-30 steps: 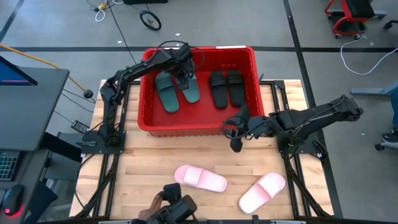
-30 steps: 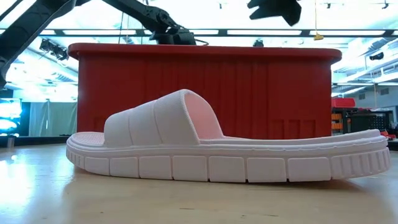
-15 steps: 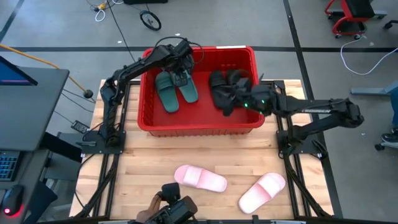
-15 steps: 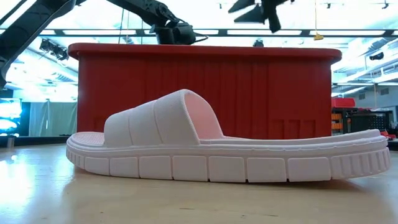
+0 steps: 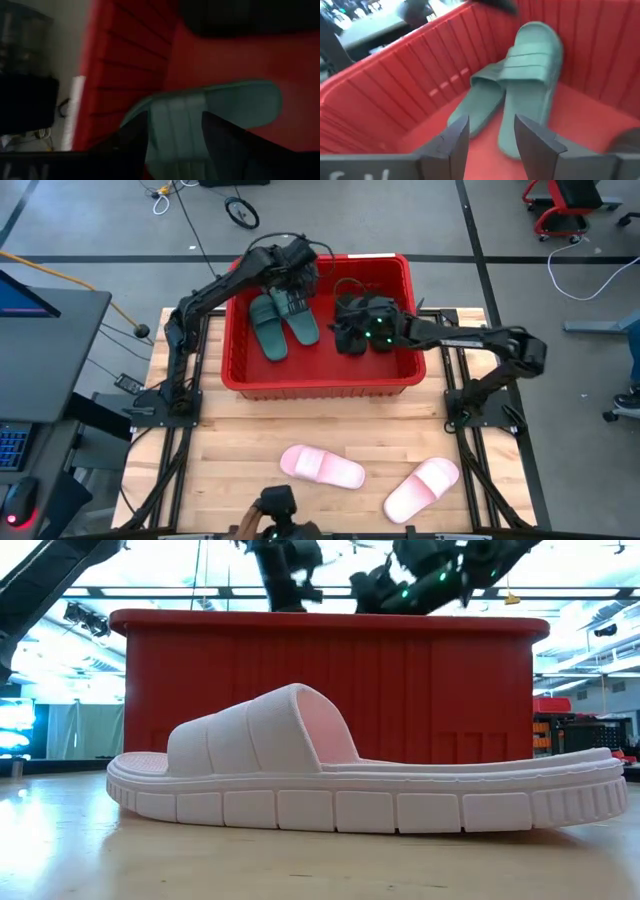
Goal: Pick and place slides into bin
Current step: Put the green slide into the container
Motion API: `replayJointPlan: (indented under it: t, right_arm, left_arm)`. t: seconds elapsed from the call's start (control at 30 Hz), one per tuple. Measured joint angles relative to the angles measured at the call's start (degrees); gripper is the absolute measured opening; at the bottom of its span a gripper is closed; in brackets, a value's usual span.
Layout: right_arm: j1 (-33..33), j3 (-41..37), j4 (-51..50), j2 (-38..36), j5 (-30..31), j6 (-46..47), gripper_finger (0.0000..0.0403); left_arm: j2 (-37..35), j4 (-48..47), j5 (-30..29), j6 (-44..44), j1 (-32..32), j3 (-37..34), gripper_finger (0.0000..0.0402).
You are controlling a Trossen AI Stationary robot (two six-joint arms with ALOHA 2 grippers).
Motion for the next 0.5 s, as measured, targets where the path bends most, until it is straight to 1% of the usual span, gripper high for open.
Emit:
replayJointPlan:
  t: [0.1,0.13,0.23,0.33,0.43,0.5]
  right_arm:
    - [-2.5,0.0,3.4,3.5,-3.6,3.4,0.0162]
    - [-3.1,0.0,4.3,4.6,-4.2,4.2,0.0162]
    - [-4.5,0.0,6.2,7.6,-5.4,4.5,0.0162]
    - [-4.6,1.8,7.0,10.9,-6.8,4.2,0.0162]
    - [-4.2,6.7,6.5,15.3,-7.2,1.2,0.0162]
    - [-4.0,11.9,3.2,18.6,-6.7,-1.4,0.0162]
  left_arm:
    - [0.0,-5.0,-0.3,-1.7,-1.0,7.7,0.0194]
    - [-0.3,-5.7,-0.4,-2.4,-1.4,9.3,0.0195]
    - [-5.7,-1.5,-0.5,-4.2,-2.4,5.8,0.0198]
    - [-10.3,-0.8,0.9,-7.6,-3.1,5.8,0.0197]
    - [-14.2,-0.3,1.2,-10.6,-3.4,5.8,0.0192]
    - [-16.4,0.2,1.5,-12.2,-3.5,5.8,0.0188]
